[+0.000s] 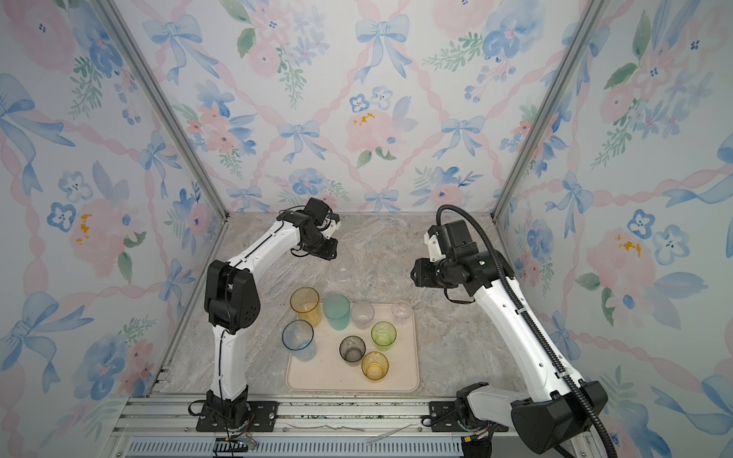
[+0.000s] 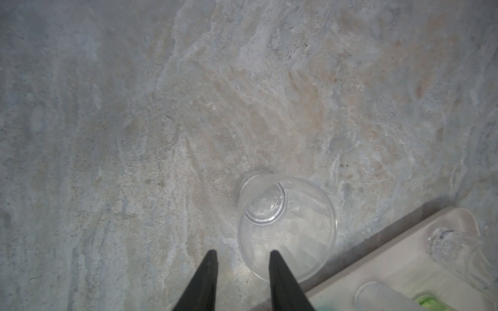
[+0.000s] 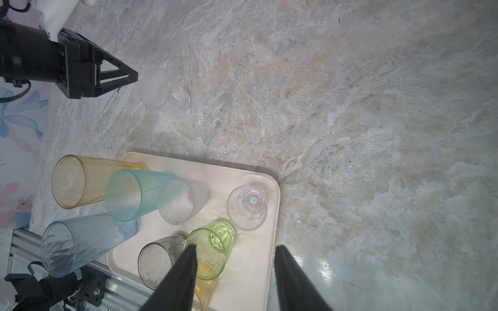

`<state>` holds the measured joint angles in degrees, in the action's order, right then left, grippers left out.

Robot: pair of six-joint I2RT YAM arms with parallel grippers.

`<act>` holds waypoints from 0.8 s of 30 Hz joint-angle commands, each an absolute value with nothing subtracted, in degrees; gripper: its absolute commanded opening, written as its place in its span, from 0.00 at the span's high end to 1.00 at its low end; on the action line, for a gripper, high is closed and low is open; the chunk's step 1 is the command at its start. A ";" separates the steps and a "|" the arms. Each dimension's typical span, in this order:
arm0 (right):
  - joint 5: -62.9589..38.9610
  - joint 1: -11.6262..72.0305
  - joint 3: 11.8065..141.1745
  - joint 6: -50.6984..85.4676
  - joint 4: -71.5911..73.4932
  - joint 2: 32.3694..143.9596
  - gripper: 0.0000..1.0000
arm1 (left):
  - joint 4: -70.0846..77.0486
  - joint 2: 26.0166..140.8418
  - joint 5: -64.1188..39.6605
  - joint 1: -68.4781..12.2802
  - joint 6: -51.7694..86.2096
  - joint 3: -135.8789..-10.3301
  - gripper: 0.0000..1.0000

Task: Place the glasses into the tray
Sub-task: Pick up the glass from the top-center of the table.

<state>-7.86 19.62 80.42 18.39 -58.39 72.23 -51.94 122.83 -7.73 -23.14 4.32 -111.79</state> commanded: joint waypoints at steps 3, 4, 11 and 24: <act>-9.62 17.99 81.29 16.80 -58.16 72.95 0.50 | -53.09 125.24 -7.65 -23.46 4.75 -113.29 0.65; -9.80 17.78 81.27 16.69 -58.16 73.04 0.50 | -53.17 125.39 -7.57 -23.43 4.75 -113.21 0.65; -10.98 16.53 81.64 15.81 -58.05 73.96 0.50 | -53.50 126.63 -7.39 -23.47 4.75 -113.47 0.66; -12.57 15.03 81.59 14.63 -57.42 75.75 0.50 | -54.74 129.02 -6.55 -23.97 4.57 -115.64 0.68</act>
